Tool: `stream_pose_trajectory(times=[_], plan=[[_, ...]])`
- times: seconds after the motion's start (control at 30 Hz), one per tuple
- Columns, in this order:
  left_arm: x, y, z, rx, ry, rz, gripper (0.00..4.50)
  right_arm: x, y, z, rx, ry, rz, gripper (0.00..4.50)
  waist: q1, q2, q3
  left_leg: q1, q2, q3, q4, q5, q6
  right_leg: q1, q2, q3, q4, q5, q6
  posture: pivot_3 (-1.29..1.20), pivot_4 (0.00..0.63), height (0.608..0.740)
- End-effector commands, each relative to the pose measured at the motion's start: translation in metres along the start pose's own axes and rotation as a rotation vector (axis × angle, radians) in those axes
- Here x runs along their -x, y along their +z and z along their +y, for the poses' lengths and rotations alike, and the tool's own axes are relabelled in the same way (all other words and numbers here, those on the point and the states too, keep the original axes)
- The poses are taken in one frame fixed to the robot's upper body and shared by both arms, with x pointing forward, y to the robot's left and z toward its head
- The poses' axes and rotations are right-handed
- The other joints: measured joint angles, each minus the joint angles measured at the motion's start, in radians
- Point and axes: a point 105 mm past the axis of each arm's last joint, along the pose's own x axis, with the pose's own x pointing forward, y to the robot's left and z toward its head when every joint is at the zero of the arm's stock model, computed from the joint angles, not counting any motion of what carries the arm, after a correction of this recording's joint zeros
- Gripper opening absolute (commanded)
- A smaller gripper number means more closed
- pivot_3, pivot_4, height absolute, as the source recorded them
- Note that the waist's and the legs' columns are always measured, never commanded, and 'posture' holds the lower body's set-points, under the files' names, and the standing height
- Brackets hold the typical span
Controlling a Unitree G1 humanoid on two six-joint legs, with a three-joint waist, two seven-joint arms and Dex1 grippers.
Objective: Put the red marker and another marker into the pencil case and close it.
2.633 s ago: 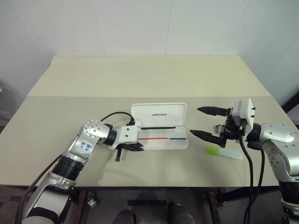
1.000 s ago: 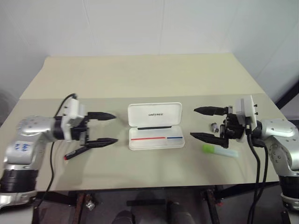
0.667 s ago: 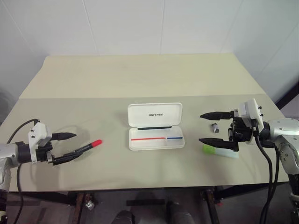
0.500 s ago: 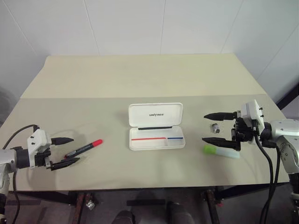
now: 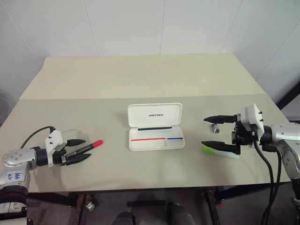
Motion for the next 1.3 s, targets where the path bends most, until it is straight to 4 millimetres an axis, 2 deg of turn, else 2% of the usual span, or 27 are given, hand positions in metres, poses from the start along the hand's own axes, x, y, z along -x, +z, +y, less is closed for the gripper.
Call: stream_pose_trajectory(times=[0.03, 0.2, 0.37, 0.63, 0.77, 0.87, 0.93, 1.3], plan=[[-0.001, 0.001, 0.001, -0.001, -0.006, -0.008, 2.19, 0.007, 0.014, -0.001, 0.050, -0.029, -0.016, 4.50, 0.000, 0.000, 0.000, 0.000, 0.000, 0.000, 0.000, 0.000, 0.000, 0.000, 0.000, 0.000, 0.000, 0.000, 0.000, 0.00, 0.150, 0.740], [-0.001, 0.000, 0.001, -0.007, -0.011, -0.002, 0.59, 0.008, 0.014, 0.000, 0.051, -0.039, -0.015, 4.50, 0.000, 0.000, 0.000, 0.000, 0.000, 0.000, 0.000, 0.000, 0.000, 0.000, 0.000, 0.000, 0.001, 0.000, 0.000, 0.00, 0.150, 0.740], [-0.003, 0.004, 0.002, -0.038, -0.011, 0.002, 0.59, 0.010, 0.012, -0.001, 0.046, -0.046, -0.009, 4.50, 0.000, 0.000, 0.000, 0.001, 0.000, 0.000, 0.001, 0.000, 0.000, 0.000, 0.000, 0.000, 0.002, 0.000, 0.000, 0.00, 0.150, 0.740], [-0.020, 0.050, -0.004, -0.148, -0.096, -0.092, 0.59, 0.024, -0.001, -0.003, 0.020, -0.073, 0.035, 4.50, 0.004, 0.000, 0.000, -0.001, 0.000, 0.000, 0.001, 0.000, 0.000, 0.000, 0.000, 0.000, 0.000, 0.000, 0.000, 0.00, 0.150, 0.740], [-0.038, 0.082, -0.015, -0.187, -0.165, -0.164, 0.59, 0.026, -0.011, -0.006, 0.007, -0.095, 0.052, 4.50, 0.001, 0.000, 0.000, -0.001, -0.001, 0.000, 0.000, 0.000, 0.000, 0.000, 0.000, 0.000, 0.000, 0.000, 0.000, 0.00, 0.150, 0.740], [-0.050, 0.098, -0.028, -0.215, -0.242, -0.173, 0.59, 0.024, -0.013, -0.005, 0.006, -0.097, 0.054, 4.50, 0.000, 0.000, 0.000, -0.001, 0.000, 0.000, 0.000, 0.000, 0.000, 0.000, 0.000, 0.000, 0.001, 0.000, 0.001, 0.00, 0.150, 0.740], [-0.059, 0.107, -0.034, -0.237, -0.281, -0.163, 0.59, 0.024, -0.014, -0.004, 0.006, -0.100, 0.052, 4.50, -0.002, 0.000, 0.000, -0.001, -0.001, 0.000, 0.000, 0.000, 0.000, 0.000, 0.000, 0.000, 0.001, 0.000, 0.001, 0.00, 0.150, 0.740], [-0.112, 0.145, -0.046, -0.295, -0.310, -0.138, 0.59, 0.022, -0.013, 0.003, 0.011, -0.127, 0.044, 4.50, 0.001, 0.000, 0.000, -0.001, -0.001, 0.000, 0.001, 0.000, 0.000, 0.001, 0.000, 0.001, 0.000, 0.001, 0.001, 0.00, 0.150, 0.740]])
